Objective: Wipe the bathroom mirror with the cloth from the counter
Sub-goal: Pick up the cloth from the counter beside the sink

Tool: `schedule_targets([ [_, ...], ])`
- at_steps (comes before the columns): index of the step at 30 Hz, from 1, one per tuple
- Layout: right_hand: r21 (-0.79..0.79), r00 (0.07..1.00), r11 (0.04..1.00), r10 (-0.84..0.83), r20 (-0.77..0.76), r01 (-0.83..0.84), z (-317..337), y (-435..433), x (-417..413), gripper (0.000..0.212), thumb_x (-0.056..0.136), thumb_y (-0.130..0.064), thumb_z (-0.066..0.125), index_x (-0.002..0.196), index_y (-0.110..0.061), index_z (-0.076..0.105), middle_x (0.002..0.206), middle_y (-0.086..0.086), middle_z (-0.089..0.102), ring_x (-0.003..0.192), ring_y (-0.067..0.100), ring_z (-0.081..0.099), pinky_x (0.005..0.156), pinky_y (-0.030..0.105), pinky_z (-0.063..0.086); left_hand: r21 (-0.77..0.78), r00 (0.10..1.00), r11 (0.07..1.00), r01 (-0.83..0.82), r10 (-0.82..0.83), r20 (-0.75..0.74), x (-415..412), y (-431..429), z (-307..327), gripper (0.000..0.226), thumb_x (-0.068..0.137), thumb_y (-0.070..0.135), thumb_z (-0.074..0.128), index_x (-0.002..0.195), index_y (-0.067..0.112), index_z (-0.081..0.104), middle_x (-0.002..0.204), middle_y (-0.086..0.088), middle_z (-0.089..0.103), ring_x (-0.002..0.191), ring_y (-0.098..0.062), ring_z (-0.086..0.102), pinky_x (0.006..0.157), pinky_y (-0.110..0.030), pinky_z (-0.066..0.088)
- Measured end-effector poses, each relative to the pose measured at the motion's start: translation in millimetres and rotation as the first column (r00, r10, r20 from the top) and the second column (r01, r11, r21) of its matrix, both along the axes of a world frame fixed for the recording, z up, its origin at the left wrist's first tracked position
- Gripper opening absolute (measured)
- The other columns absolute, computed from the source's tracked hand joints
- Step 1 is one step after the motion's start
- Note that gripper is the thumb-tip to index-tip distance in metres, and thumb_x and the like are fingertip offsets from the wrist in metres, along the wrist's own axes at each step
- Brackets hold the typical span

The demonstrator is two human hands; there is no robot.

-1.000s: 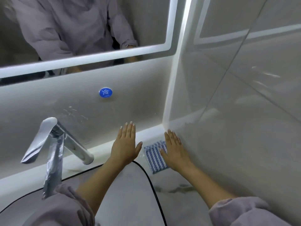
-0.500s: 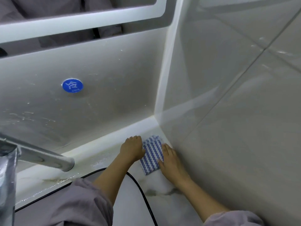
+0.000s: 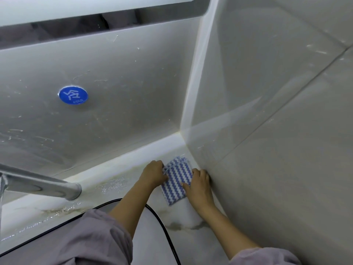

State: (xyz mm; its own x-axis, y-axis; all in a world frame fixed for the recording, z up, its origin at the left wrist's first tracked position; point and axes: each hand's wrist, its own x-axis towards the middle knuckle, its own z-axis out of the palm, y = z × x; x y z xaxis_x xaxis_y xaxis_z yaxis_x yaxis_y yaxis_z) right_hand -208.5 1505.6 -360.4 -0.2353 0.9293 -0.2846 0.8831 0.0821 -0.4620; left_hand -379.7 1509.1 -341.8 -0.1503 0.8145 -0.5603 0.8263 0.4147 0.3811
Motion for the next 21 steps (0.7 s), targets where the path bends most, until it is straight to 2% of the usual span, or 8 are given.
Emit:
schedule_targets([
  [3, -0.060, 0.998, 0.998, -0.036, -0.053, 0.032, 1.3, -1.0, -0.5, 0.034, 0.092, -0.033, 0.061, 0.114, -0.010, 0.048, 0.117, 0.007, 0.046, 0.113, 0.022, 0.040, 0.089, 0.027, 0.035, -0.040, 0.999, 0.999, -0.005, 0.006, 0.036, 0.8, -0.2, 1.7, 0.022, 0.087, 0.021, 0.063, 0.095, 0.010, 0.046, 0.077, 0.003, 0.040, 0.083, -0.019, 0.045, 0.062, -0.024, 0.034],
  [5, -0.082, 0.997, 0.996, -0.024, -0.070, 0.019, 1.4, -2.2, 0.1, 0.029, 0.094, -0.032, 0.058, 0.112, -0.010, 0.050, 0.115, 0.007, 0.046, 0.112, 0.021, 0.040, 0.085, 0.025, 0.034, -0.061, 0.998, 0.998, -0.015, 0.018, 0.061, 0.8, -1.0, 2.3, 0.023, 0.086, 0.022, 0.064, 0.093, 0.011, 0.045, 0.074, 0.005, 0.038, 0.083, -0.019, 0.045, 0.055, -0.021, 0.031],
  [8, -0.138, 0.995, 0.990, -0.027, -0.097, 0.013, 1.1, -2.1, -1.6, 0.023, 0.094, -0.028, 0.057, 0.107, -0.009, 0.054, 0.109, 0.007, 0.045, 0.108, 0.020, 0.041, 0.079, 0.022, 0.033, -0.064, 0.997, 0.998, -0.025, 0.029, 0.078, -0.6, -3.4, 4.1, 0.020, 0.086, 0.021, 0.065, 0.090, 0.010, 0.048, 0.071, 0.004, 0.040, 0.080, -0.019, 0.045, 0.054, -0.018, 0.030],
  [11, -0.213, 0.972, 0.975, -0.106, -0.209, 0.060, 7.7, 1.1, -4.0, 0.010, 0.090, -0.023, 0.060, 0.091, -0.015, 0.053, 0.099, 0.004, 0.046, 0.096, 0.018, 0.048, 0.067, 0.020, 0.036, 0.048, 0.988, 0.995, -0.088, 0.081, 0.130, -2.4, -4.8, 9.5, 0.011, 0.086, 0.016, 0.061, 0.085, 0.010, 0.051, 0.071, 0.003, 0.043, 0.075, -0.018, 0.045, 0.053, -0.019, 0.030],
  [13, -0.309, 0.911, 0.944, -0.222, -0.348, 0.112, 19.2, 3.9, -4.2, 0.009, 0.088, -0.020, 0.062, 0.088, -0.018, 0.053, 0.095, 0.001, 0.054, 0.081, 0.012, 0.054, 0.059, 0.014, 0.039, 0.121, 0.960, 0.973, -0.195, 0.164, 0.227, -3.2, -6.5, 20.0, 0.011, 0.086, 0.014, 0.061, 0.082, 0.011, 0.051, 0.072, 0.002, 0.047, 0.073, -0.018, 0.046, 0.054, -0.020, 0.031],
  [15, -0.412, 0.832, 0.902, -0.326, -0.449, 0.131, 33.9, 7.0, -4.9, 0.010, 0.088, -0.017, 0.062, 0.095, -0.020, 0.055, 0.094, -0.002, 0.062, 0.081, 0.010, 0.060, 0.063, 0.016, 0.046, 0.145, 0.887, 0.930, -0.338, 0.264, 0.379, -4.0, -9.9, 33.7, 0.007, 0.085, 0.012, 0.063, 0.086, 0.010, 0.056, 0.080, -0.002, 0.056, 0.075, -0.018, 0.052, 0.060, -0.022, 0.039],
  [17, -0.445, 0.784, 0.887, -0.361, -0.505, 0.122, 48.6, 10.9, -7.0, 0.017, 0.087, -0.016, 0.062, 0.104, -0.019, 0.057, 0.098, 0.000, 0.065, 0.087, 0.016, 0.064, 0.070, 0.022, 0.050, 0.120, 0.775, 0.877, -0.465, 0.338, 0.534, -6.8, -15.8, 50.0, 0.012, 0.085, 0.012, 0.068, 0.095, 0.009, 0.061, 0.089, -0.004, 0.064, 0.081, -0.018, 0.059, 0.071, -0.027, 0.048],
  [21, -0.505, 0.646, 0.862, -0.412, -0.643, 0.047, 86.5, 12.6, -14.4, 0.020, 0.089, -0.016, 0.066, 0.109, -0.017, 0.061, 0.100, 0.001, 0.070, 0.090, 0.018, 0.069, 0.079, 0.029, 0.056, 0.083, 0.613, 0.792, -0.605, 0.397, 0.683, -16.1, -25.7, 83.7, 0.026, 0.084, 0.021, 0.073, 0.107, 0.012, 0.064, 0.104, -0.003, 0.068, 0.097, -0.020, 0.065, 0.090, -0.038, 0.054],
])
